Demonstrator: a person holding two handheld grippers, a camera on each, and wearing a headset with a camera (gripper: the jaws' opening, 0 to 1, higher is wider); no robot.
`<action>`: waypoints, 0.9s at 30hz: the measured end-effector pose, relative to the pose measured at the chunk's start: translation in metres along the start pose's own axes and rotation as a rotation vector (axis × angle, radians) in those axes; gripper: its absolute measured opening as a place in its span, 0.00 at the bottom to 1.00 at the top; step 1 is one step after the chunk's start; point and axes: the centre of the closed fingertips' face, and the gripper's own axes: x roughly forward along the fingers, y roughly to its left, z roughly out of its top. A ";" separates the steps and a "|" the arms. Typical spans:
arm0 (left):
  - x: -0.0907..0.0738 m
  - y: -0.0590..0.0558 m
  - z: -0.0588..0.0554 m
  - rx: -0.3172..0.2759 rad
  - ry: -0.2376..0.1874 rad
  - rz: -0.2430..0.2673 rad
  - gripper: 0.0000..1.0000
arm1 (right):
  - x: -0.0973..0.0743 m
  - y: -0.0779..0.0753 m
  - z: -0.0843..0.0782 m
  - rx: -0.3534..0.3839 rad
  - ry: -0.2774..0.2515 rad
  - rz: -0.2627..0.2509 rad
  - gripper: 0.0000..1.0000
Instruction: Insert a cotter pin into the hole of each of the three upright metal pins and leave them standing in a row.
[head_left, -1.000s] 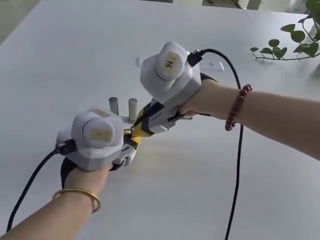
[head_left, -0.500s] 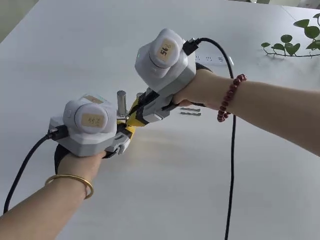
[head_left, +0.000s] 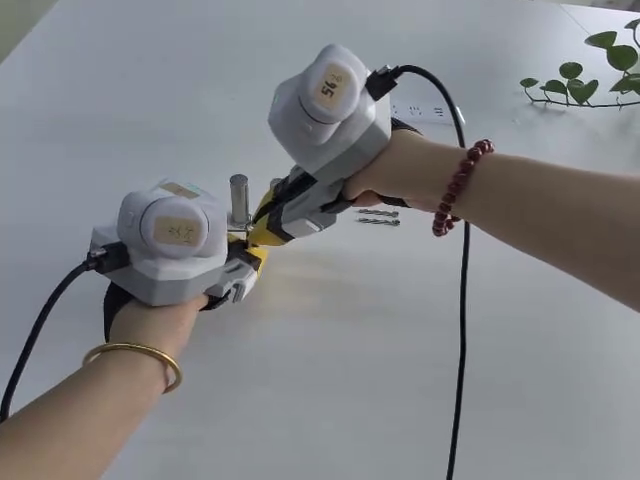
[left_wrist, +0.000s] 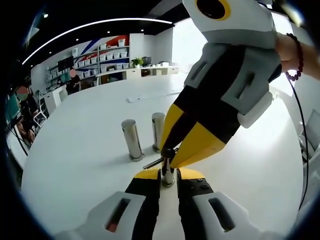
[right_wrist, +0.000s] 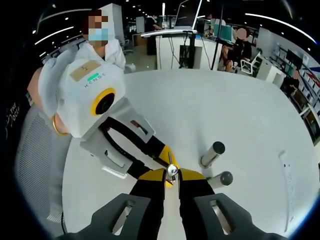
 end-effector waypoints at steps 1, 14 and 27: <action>0.000 -0.001 0.000 0.002 0.001 -0.001 0.11 | 0.000 0.001 0.000 0.001 0.001 0.001 0.04; -0.003 -0.005 -0.001 0.003 0.009 -0.021 0.25 | 0.000 0.000 0.001 0.026 -0.001 -0.005 0.12; -0.015 -0.003 -0.003 0.004 0.007 -0.029 0.39 | -0.027 -0.014 0.019 0.132 -0.096 -0.078 0.19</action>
